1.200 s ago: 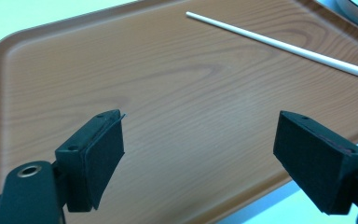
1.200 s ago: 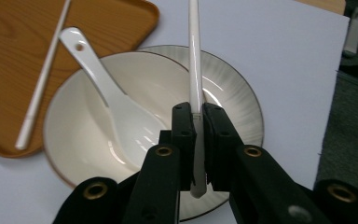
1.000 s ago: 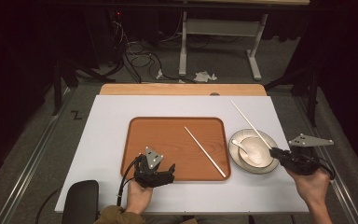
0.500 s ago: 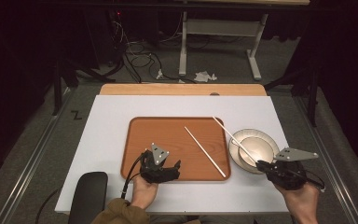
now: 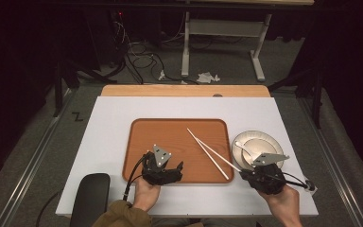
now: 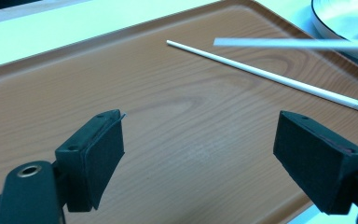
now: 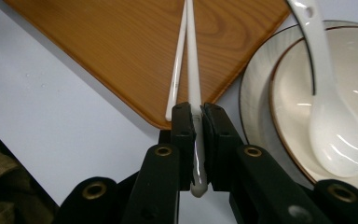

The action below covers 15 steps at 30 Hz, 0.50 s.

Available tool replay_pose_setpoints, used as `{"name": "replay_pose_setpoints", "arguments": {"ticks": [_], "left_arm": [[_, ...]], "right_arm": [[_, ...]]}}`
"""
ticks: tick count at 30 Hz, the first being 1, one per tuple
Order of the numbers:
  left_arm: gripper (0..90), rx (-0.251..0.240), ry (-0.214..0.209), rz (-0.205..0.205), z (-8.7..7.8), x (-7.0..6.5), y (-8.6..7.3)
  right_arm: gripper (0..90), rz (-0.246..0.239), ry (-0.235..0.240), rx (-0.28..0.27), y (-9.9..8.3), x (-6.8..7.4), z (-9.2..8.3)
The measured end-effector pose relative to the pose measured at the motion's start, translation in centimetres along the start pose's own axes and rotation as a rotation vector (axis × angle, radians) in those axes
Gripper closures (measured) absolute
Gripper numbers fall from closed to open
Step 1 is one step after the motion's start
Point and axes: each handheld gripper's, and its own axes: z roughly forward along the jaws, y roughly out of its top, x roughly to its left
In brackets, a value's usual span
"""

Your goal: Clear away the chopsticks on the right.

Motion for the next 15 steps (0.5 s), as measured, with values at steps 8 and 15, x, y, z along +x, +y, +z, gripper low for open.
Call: {"name": "replay_pose_setpoints", "arguments": {"ticks": [8,15], "left_arm": [[16.3,0.002,0.001,-0.002,0.0,0.0,0.0],[16.4,0.005,0.007,-0.007,-0.2,0.1,-0.2]], "right_arm": [[84.5,-0.016,-0.014,0.042,1.0,1.6,2.0],[84.1,-0.004,-0.017,0.069,1.6,1.9,3.9]]}}
